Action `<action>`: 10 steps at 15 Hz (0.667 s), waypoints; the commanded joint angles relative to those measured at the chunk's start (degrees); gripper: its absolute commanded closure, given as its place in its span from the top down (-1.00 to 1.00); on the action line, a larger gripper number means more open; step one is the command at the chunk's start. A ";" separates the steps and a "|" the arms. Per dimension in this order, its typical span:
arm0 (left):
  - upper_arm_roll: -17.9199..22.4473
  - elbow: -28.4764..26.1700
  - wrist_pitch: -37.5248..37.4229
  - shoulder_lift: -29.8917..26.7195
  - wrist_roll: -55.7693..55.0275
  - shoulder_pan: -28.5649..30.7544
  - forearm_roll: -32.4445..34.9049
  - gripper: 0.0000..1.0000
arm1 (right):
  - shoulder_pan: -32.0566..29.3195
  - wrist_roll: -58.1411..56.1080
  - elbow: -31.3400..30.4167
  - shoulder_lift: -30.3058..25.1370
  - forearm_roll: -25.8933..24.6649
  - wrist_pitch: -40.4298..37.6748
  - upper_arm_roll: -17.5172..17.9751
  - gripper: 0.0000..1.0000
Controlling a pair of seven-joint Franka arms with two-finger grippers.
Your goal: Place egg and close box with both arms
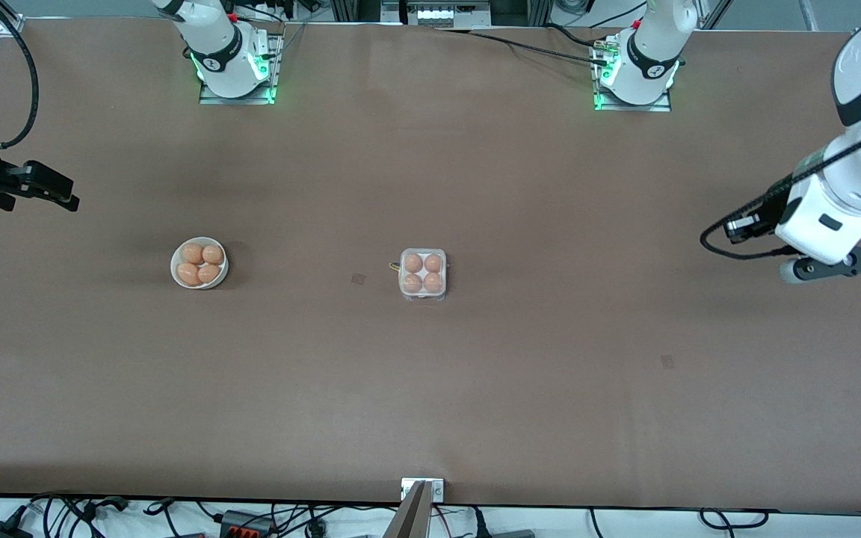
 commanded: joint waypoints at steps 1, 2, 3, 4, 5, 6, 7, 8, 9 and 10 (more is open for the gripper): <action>-0.68 -7.94 4.21 -5.43 1.55 1.53 0.13 -1.00 | -0.12 -0.02 -1.18 -1.48 0.14 -0.27 0.09 1.00; -0.68 -8.39 4.57 -5.61 1.55 1.53 0.04 -1.00 | -0.12 -0.02 -1.18 -1.48 0.14 -0.27 0.09 1.00; -0.68 -7.87 4.83 -5.44 1.64 1.61 0.13 -0.99 | -0.12 -0.02 -1.18 -1.48 0.14 -0.27 0.09 1.00; -0.68 -7.61 5.09 -5.44 1.81 1.53 0.13 -0.82 | -0.12 -0.02 -1.18 -1.39 0.14 -0.35 0.09 1.00; -0.68 -7.25 5.01 -5.27 2.51 1.53 0.04 -0.48 | -0.12 -0.02 -1.18 -1.48 0.14 -0.53 0.09 1.00; -0.68 -6.47 4.92 -4.83 2.69 1.44 -0.04 0.20 | -0.12 -0.02 -1.18 -1.48 0.14 -0.53 0.09 1.00; -0.68 -6.29 5.09 -4.74 2.78 1.53 -0.13 0.99 | -0.12 -0.02 -1.18 -1.39 0.14 -0.62 0.09 1.00; -0.68 -6.20 5.18 -4.74 2.87 1.44 0.04 1.00 | -0.12 -0.02 -1.18 -1.39 0.14 -0.62 0.09 1.00; -0.68 -6.20 5.18 -4.74 2.87 1.44 -0.04 1.00 | -0.12 -0.02 -1.18 -1.39 0.14 -0.62 0.09 1.00; -0.68 -6.20 5.10 -4.74 3.04 1.35 0.04 1.00 | -0.12 -0.02 -1.27 -1.39 0.14 -0.62 0.00 1.00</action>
